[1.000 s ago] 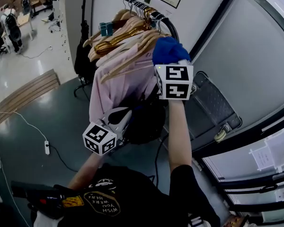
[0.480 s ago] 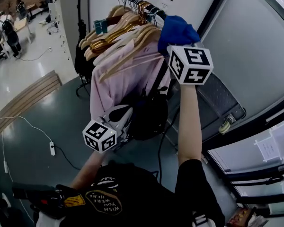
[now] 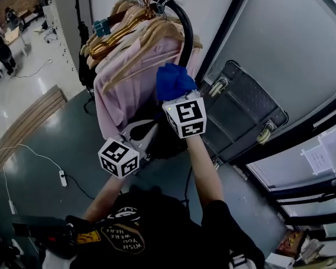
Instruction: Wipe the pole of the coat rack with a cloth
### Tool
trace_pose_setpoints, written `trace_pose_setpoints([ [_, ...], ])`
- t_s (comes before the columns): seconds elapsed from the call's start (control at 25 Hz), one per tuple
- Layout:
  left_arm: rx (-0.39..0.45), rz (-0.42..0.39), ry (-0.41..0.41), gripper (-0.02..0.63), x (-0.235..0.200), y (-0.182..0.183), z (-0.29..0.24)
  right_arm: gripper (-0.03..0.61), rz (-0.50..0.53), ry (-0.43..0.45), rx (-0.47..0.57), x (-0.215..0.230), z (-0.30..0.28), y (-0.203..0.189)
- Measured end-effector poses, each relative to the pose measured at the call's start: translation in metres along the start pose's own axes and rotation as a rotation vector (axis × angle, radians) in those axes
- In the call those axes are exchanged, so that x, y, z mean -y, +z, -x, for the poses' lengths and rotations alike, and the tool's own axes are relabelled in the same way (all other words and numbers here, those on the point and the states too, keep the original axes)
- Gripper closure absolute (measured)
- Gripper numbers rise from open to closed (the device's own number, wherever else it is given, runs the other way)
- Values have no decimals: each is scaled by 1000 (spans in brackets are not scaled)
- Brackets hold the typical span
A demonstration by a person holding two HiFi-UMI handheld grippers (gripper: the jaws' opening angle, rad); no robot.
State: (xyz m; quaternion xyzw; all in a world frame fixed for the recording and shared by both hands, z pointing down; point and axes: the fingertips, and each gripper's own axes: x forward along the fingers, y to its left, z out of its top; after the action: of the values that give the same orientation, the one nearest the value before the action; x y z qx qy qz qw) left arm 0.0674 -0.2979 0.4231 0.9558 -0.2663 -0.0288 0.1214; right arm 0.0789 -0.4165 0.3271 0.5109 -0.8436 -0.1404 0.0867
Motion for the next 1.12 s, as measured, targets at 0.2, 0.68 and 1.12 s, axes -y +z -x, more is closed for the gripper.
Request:
trace_pose_setpoints([
  [0.2,14,-28,40,612,-10,-6,10,568,-124,68,141,-34,85,-18],
  [0.68,19,-60,87,612,-7,-16,22,571,-266,-85,188,-50,183,-48],
  [1.12,22,-79,56,612,16,-15,21,571,-333,-140,152,-43,207,-67],
])
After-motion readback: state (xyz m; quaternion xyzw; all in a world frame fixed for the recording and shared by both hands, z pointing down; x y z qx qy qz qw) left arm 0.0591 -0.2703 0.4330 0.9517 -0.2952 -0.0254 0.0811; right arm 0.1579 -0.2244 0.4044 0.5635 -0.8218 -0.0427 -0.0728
